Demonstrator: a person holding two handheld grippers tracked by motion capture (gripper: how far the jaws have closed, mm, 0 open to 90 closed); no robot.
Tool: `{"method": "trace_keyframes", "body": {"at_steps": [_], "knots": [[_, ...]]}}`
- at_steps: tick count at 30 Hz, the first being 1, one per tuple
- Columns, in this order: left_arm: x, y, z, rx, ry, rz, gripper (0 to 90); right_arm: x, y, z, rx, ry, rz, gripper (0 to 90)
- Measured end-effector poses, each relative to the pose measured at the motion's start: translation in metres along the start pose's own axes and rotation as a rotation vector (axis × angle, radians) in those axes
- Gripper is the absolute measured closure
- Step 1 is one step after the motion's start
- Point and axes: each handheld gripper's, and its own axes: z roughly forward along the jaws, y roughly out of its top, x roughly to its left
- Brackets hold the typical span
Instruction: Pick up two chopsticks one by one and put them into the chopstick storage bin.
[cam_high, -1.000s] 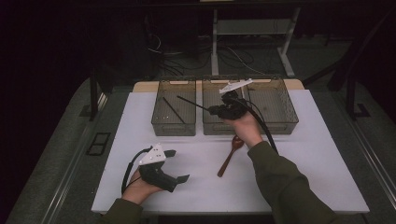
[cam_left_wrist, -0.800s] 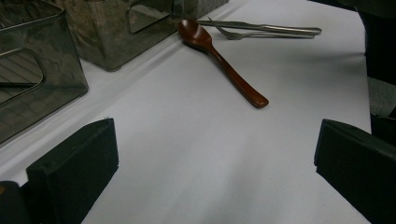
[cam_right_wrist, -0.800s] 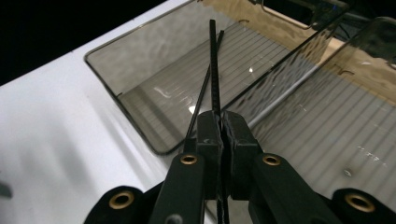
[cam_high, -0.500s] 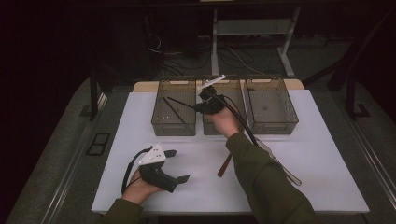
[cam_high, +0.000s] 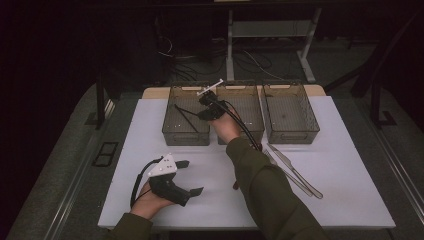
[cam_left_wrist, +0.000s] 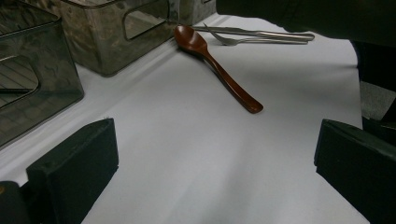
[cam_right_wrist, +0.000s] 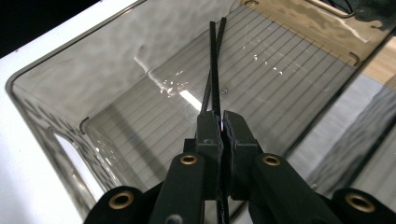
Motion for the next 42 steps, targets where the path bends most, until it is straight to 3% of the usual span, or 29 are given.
{"method": "trace_keyframes", "body": {"at_steps": [7, 12, 19, 25, 31, 42], "knots": [[0.0, 0.0, 0.0, 0.001, -0.002, 0.002, 0.0, 0.006, 0.004, 0.009, 0.006, -0.003, -0.004, 84.3], [0.0, 0.0, 0.0, 0.0, -0.002, 0.002, 0.0, 0.005, 0.005, 0.003, -0.021, 0.037, 0.006, 70.4], [0.001, 0.0, -0.001, 0.004, -0.001, 0.007, 0.0, 0.003, 0.006, -0.015, -0.055, 0.106, 0.018, 54.4], [0.0, 0.0, -0.001, 0.01, -0.001, 0.007, 0.0, 0.002, -0.001, -0.034, -0.099, 0.128, 0.003, 44.2], [0.002, 0.0, -0.001, 0.012, 0.003, 0.014, 0.0, 0.0, -0.014, -0.053, -0.124, 0.146, -0.037, 39.8], [0.003, -0.002, -0.002, 0.008, 0.009, -0.003, 0.0, -0.007, -0.044, -0.088, -0.139, 0.187, -0.067, 36.8]]}}
